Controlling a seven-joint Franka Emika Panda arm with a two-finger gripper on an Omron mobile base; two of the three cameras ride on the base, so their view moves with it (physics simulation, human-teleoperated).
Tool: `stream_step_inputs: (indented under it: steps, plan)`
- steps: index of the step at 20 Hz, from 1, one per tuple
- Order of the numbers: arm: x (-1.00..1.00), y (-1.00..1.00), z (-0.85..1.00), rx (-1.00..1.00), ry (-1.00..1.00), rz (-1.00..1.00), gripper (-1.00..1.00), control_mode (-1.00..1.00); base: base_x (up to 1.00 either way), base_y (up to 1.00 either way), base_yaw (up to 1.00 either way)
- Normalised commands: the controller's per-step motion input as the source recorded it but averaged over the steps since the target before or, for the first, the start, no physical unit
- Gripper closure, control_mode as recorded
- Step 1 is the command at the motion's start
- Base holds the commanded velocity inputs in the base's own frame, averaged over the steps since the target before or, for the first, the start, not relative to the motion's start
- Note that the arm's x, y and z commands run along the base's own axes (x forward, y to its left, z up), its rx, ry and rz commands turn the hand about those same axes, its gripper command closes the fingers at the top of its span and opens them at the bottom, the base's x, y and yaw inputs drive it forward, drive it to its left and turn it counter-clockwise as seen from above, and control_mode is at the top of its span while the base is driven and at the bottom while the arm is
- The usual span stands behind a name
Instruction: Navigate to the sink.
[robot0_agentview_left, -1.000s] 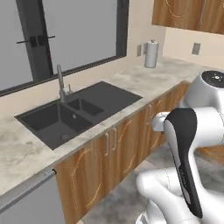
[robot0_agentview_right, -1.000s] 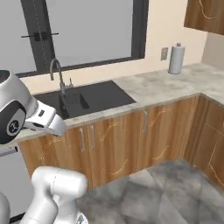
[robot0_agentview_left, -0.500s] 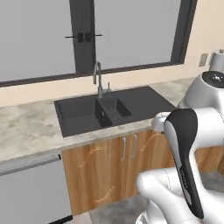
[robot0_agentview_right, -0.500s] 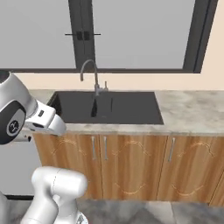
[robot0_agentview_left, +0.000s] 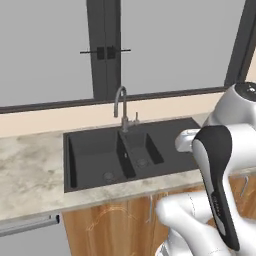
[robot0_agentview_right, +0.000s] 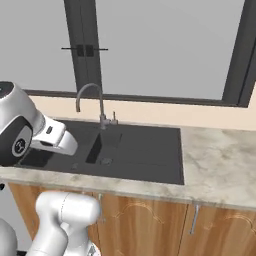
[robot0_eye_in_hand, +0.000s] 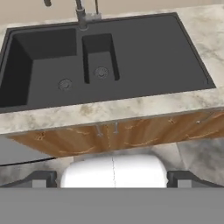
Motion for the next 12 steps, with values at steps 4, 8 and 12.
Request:
stream_step_inputs:
  steps: [4,8,12]
  plan:
    - [0.00,0.00,0.00,0.00,0.00,0.00,-1.00,1.00,0.82,-0.03,0.11]
    - [0.00,0.00,0.00,0.00,0.00,0.00,-1.00,1.00,0.51,-0.10,0.06]
    - [0.00,0.00,0.00,0.00,0.00,0.00,-1.00,1.00,0.08,-0.02,0.01]
